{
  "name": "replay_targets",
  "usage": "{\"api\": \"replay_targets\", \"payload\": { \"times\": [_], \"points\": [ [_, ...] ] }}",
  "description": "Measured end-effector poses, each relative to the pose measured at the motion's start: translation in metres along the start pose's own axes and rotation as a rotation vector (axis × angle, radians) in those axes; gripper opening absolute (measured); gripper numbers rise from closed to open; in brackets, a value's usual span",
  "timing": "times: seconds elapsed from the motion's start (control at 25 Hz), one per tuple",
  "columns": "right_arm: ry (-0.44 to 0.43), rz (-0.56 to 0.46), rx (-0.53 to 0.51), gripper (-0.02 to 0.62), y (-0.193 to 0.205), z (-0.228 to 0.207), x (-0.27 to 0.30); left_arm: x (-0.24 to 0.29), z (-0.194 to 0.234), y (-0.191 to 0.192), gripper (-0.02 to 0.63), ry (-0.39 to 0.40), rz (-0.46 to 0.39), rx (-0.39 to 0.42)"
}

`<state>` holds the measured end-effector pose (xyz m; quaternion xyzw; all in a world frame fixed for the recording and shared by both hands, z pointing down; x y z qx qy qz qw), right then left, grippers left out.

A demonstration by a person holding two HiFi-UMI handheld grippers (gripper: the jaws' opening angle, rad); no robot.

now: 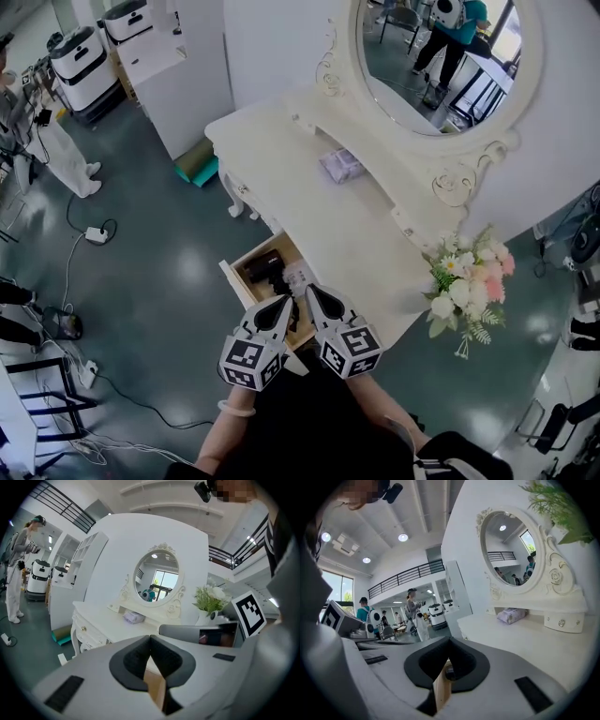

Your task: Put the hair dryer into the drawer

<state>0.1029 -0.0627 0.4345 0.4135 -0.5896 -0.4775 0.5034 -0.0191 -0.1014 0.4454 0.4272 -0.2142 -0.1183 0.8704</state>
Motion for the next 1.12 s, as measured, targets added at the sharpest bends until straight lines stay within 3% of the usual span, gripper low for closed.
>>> {"api": "replay_targets", "payload": {
  "times": [0.48, 1.12],
  "points": [
    [-0.002, 0.029, -0.022, 0.005, 0.005, 0.006, -0.002, 0.0, 0.0, 0.005, 0.02, 0.002, 0.001, 0.002],
    [-0.071, 0.046, -0.064, 0.005, 0.003, 0.02, 0.004, -0.005, 0.009, 0.005, 0.02, -0.025, -0.01, -0.012]
  ]
}}
Point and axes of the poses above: the fingertips, and each gripper's own axes: x forward along the fingers, z to its left, y out of its underside, the point moved 7 cm from there along -x, backward along the fingers, and after that the axes turned 15 degrees about -x, right-handed, at the moved point
